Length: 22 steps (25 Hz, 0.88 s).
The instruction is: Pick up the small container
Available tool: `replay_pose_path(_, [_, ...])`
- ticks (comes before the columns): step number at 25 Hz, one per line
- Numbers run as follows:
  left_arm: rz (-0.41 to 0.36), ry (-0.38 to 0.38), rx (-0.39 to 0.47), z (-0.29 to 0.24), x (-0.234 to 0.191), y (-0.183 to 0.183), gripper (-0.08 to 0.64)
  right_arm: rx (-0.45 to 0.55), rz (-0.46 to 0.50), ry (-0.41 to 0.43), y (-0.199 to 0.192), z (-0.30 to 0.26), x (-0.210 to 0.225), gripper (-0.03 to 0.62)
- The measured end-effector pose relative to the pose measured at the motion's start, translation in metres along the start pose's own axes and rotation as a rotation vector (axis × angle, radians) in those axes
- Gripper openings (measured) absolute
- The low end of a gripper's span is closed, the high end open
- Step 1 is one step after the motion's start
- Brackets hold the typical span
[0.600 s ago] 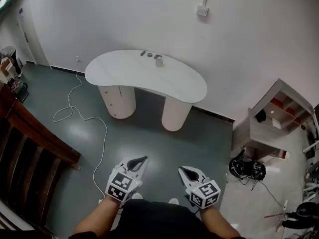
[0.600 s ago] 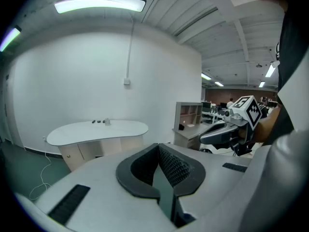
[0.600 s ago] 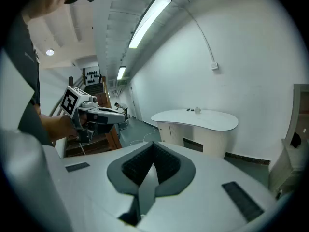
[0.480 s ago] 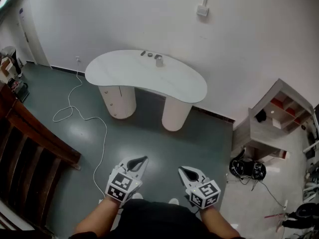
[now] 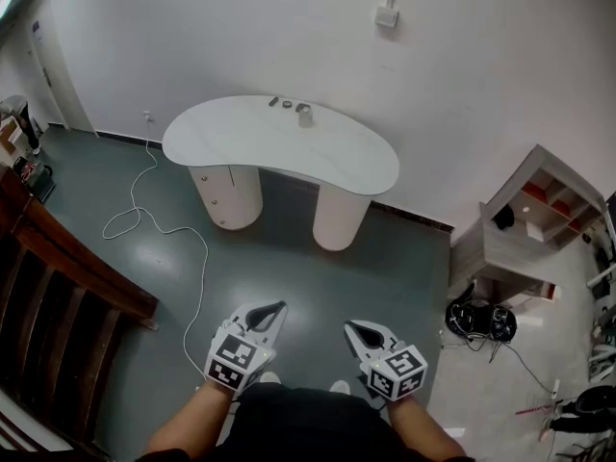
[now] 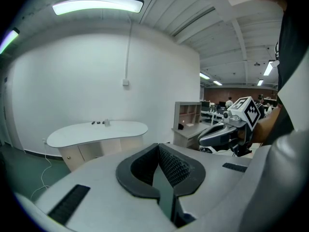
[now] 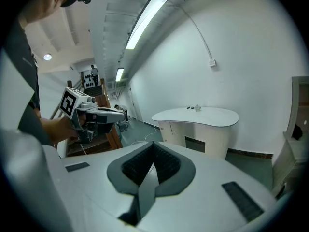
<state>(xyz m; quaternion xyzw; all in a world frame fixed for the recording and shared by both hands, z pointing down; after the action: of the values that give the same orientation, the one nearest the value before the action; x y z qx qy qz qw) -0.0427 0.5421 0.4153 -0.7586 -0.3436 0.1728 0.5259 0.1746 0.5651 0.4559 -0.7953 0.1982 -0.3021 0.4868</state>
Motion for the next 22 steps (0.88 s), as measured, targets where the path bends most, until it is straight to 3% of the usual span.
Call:
replay_pose_path(4, [0.003, -0.013, -0.007, 0.002, -0.006, -0.004, 0.016, -0.002, -0.005, 0.001, 0.0, -0.007, -0.008, -0.003])
replay_pose_path(9, [-0.06, 0.024, -0.021, 0.009, -0.03, -0.007, 0.016, 0.001, 0.012, 0.004, 0.003, -0.018, -0.018, -0.005])
replay_pose_path(16, [-0.025, -0.007, 0.0, 0.027, -0.058, -0.019, 0.015, 0.015, 0.0, 0.008, 0.014, -0.044, -0.043, -0.004])
replay_pose_path(22, [-0.043, -0.032, -0.015, 0.044, -0.077, -0.036, 0.017, 0.001, -0.017, -0.009, 0.009, -0.068, -0.067, -0.005])
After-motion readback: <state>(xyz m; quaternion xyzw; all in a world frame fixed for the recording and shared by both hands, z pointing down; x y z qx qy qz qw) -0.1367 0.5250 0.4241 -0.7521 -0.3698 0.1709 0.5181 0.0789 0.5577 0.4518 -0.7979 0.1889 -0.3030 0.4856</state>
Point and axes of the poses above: the fingertips, and each gripper's own axes: z backward along the fingers, x to its right, y out of its top, the point moved 7 cm from there along z, backward along the fingers, and after that the axes turned 5 degrees about -z, right-handed, at the moved point
